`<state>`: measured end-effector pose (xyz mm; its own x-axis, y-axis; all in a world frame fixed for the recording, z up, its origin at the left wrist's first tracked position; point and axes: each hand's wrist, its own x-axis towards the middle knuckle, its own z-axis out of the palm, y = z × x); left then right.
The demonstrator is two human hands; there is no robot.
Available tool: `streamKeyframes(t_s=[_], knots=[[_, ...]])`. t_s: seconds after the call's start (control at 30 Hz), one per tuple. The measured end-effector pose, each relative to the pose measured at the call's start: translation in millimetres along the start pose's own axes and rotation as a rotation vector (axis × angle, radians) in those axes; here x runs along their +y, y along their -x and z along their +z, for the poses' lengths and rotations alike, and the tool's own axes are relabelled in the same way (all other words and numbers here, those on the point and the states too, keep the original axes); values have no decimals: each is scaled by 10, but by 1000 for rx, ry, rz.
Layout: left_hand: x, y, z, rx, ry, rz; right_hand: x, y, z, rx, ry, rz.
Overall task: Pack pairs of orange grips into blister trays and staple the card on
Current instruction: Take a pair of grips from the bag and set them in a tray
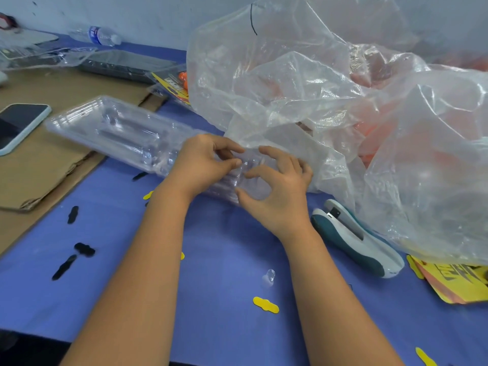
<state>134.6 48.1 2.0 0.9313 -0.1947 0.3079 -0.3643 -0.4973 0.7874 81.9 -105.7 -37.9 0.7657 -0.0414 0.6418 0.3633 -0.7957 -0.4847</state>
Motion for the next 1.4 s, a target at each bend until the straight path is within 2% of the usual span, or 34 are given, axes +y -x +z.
streamKeyframes(t_s=[0.17,0.27,0.37,0.5,0.6,0.7,0.87,1.0,1.07,1.17,1.23,1.3,1.4], knots=[[28,61,8,-5,-154,274,23,-36,10,285,153,-81],[-49,29,18,23,-341,365,12,-33,-10,351,189,-105],[-128,-6,6,127,-387,414,3,-34,-45,336,133,-65],[-158,17,53,352,-362,499,21,-42,-106,202,-53,94],[-161,34,96,433,-361,532,75,-47,-97,102,-12,185],[-125,47,155,450,-387,513,107,-66,-89,112,0,256],[92,114,254,559,-454,367,-61,-101,-134,348,-109,198],[275,357,219,743,-291,227,-213,-131,-223,462,-230,152],[338,465,160,773,-211,196,-287,-145,-305,506,-272,153],[417,558,75,723,-237,238,-417,-112,-510,383,-411,190],[480,599,50,702,-265,288,-484,-86,-697,245,-558,257],[546,630,42,689,-273,294,-504,-74,-887,175,-717,317],[639,692,68,646,-279,308,-463,-46,-1115,82,-780,478]])
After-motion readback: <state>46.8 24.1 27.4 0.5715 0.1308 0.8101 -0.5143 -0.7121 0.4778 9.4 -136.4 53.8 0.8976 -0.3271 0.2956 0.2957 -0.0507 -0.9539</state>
